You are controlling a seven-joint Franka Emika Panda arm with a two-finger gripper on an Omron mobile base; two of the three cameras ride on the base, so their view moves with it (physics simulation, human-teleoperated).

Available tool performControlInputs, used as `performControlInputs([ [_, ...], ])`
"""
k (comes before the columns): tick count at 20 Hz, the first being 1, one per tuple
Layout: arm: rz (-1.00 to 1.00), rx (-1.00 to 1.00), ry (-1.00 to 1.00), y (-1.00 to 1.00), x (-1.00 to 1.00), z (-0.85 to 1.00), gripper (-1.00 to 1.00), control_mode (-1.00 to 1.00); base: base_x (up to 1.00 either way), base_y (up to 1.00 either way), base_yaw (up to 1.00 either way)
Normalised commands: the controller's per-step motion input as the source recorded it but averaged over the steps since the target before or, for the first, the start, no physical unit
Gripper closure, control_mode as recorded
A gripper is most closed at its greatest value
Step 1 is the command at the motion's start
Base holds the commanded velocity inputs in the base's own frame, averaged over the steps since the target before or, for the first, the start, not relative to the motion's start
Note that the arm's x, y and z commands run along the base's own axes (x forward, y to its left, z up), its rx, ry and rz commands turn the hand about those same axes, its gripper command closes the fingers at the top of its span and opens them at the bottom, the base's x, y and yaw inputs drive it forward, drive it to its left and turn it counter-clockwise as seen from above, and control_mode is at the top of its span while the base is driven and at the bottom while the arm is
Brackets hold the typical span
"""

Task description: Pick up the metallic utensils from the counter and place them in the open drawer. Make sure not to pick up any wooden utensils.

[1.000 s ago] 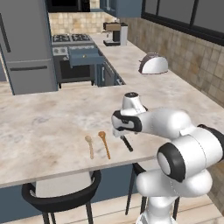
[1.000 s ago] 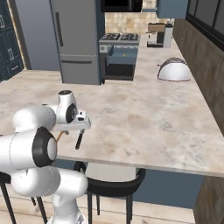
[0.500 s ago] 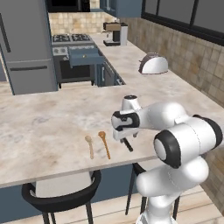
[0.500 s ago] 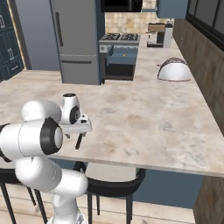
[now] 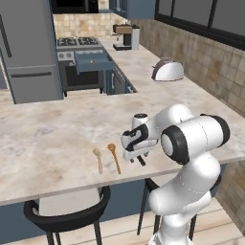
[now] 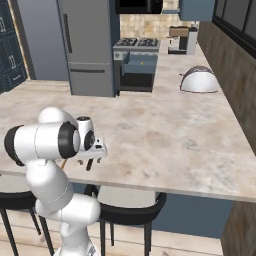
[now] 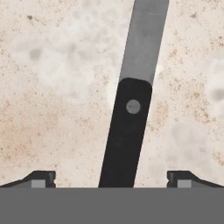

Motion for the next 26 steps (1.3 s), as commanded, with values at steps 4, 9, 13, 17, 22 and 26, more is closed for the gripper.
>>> performControlInputs([
  [4,0.00,0.00,0.00,0.00,0.15,-0.54,-1.00,-1.00,0.00,0.00,0.00],
  [9,0.00,0.00,0.00,0.00,0.01,-0.23,-1.00,-1.00,0.00,0.00,0.00],
  [13,0.00,0.00,0.00,0.00,-0.03,-0.01,-1.00,-1.00,0.00,0.00,0.00],
  [17,0.00,0.00,-0.03,0.00,-0.08,-0.04,-1.00,-1.00,0.00,0.00,0.00],
  [22,0.00,0.00,-0.09,0.00,0.00,-0.17,-1.00,-1.00,0.00,0.00,0.00],
  [26,0.00,0.00,-0.09,0.00,0.00,-0.42,-1.00,-1.00,0.00,0.00,0.00],
])
